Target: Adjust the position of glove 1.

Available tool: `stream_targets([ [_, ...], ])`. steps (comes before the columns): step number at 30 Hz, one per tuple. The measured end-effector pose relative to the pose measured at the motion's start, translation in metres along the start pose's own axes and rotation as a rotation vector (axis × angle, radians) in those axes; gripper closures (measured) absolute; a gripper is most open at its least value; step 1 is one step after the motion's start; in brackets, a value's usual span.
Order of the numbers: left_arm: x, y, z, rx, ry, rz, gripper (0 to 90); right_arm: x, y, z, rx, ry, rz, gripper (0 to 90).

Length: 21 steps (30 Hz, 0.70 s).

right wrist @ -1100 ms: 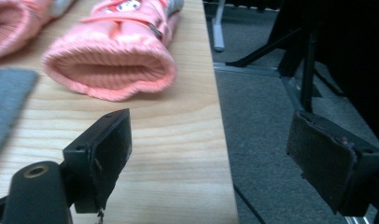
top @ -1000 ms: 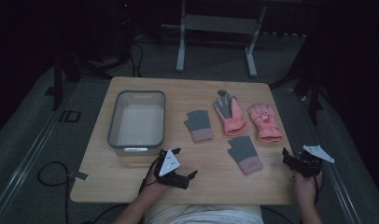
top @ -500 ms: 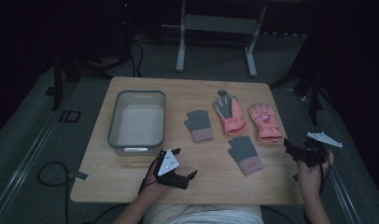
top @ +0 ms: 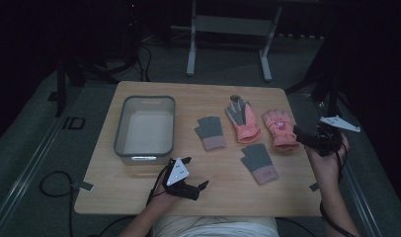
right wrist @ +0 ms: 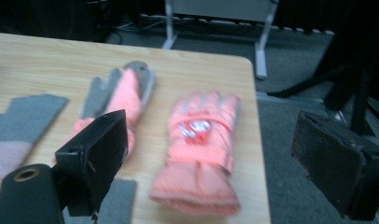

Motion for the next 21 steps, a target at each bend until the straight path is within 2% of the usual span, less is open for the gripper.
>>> stream_targets([
  [2, 0.0, 0.0, 0.0, 0.001, 0.001, -0.001, 0.0, -0.012, -0.005, -0.012, 0.012, 0.037, -0.026, 11.1],
  [5, -0.001, 0.0, 0.0, -0.002, 0.005, 0.002, 0.0, -0.019, -0.008, -0.02, 0.025, 0.051, -0.043, 11.1],
  [11, -0.002, 0.0, 0.0, 0.001, 0.017, 0.006, 0.0, -0.04, -0.02, -0.039, 0.04, 0.121, -0.079, 13.7],
  [12, -0.002, 0.0, 0.0, 0.001, 0.018, 0.008, 0.0, -0.048, -0.024, -0.044, 0.044, 0.135, -0.096, 14.7],
  [13, -0.002, 0.0, 0.0, 0.001, 0.018, 0.008, 0.0, -0.048, -0.024, -0.044, 0.044, 0.135, -0.096, 14.7],
  [17, -0.002, 0.0, 0.0, 0.002, 0.021, 0.012, 0.0, -0.064, -0.034, -0.052, 0.03, 0.16, -0.143, 18.7],
  [21, -0.002, 0.001, 0.0, 0.002, 0.018, 0.011, 0.0, -0.082, -0.047, -0.058, 0.026, 0.186, -0.197, 18.8],
])
Point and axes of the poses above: each handheld gripper's, and its own axes: y roughly backward along the jaws, z roughly out of its underside, x roughly to its right, the point moved 7 cm from there along -y, roughly forward along the jaws, and after that the axes turned 11 degrees about -z, right-handed, at the moved point
